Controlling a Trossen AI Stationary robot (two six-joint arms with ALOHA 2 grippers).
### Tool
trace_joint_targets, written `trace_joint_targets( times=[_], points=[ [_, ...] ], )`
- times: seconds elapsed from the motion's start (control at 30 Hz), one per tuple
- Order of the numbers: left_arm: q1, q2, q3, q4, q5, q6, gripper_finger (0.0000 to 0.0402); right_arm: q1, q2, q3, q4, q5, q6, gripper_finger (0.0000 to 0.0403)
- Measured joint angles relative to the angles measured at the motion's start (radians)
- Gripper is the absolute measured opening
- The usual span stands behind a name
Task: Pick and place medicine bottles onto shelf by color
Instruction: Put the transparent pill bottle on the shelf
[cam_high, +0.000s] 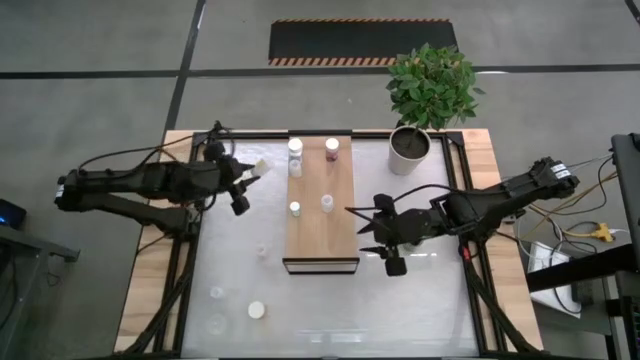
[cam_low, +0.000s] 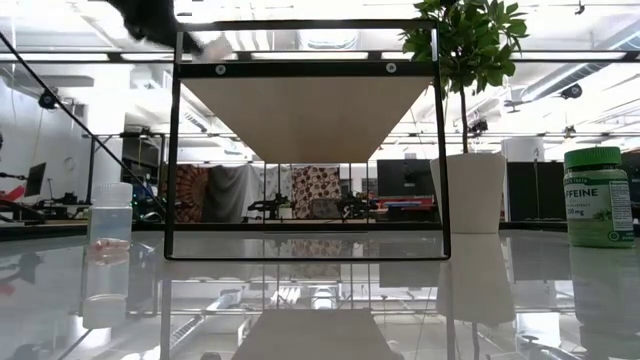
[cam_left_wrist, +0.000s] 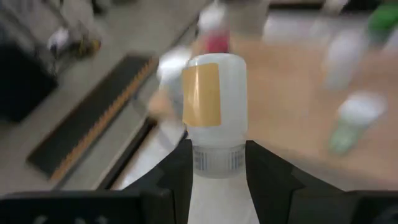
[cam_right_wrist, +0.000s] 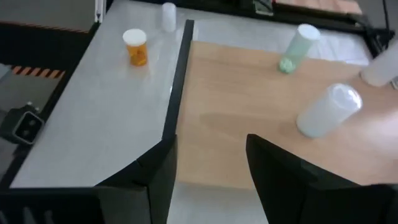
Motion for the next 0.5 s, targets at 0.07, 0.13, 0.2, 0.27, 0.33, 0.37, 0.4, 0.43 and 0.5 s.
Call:
trace_joint_targets(
  times=[0.07,0.13,0.2,0.27,0.33,0.37,0.4,0.43,0.5],
  points=[
    [-0.055,0.002,0.003,0.119,-0.004,0.057,0.0109,0.000,0.000,-0.037,0.077,0.001,-0.032,0.0188],
    [-0.120,0.019,-0.002,0.254,-0.002,0.134,0.0109,0.000,0.000,-0.079,0.171,0.001,-0.074,0.0191],
    [-0.183,0.044,-0.008,0.377,0.000,0.208,0.0109,0.000,-0.002,-0.124,0.265,0.001,-0.112,0.0191],
    [-0.240,0.083,-0.010,0.482,0.000,0.266,0.0109,0.000,-0.006,-0.169,0.356,0.001,-0.145,0.0191],
    [-0.289,0.127,-0.010,0.568,-0.002,0.311,0.0109,0.000,-0.014,-0.213,0.467,0.001,-0.184,0.0191],
    [-0.308,0.156,-0.010,0.612,-0.004,0.331,0.0109,0.000,-0.021,-0.234,0.523,0.002,-0.202,0.0191],
    [-0.323,0.186,-0.010,0.658,-0.004,0.347,0.0109,0.000,-0.028,-0.256,0.585,0.002,-0.224,0.0191],
    [-0.335,0.216,-0.010,0.697,-0.004,0.364,0.0109,0.000,-0.035,-0.274,0.643,0.005,-0.246,0.0191],
    [-0.354,0.278,-0.009,0.760,-0.005,0.394,0.0109,0.000,-0.049,-0.307,0.749,0.028,-0.293,0.0192]
  ],
)
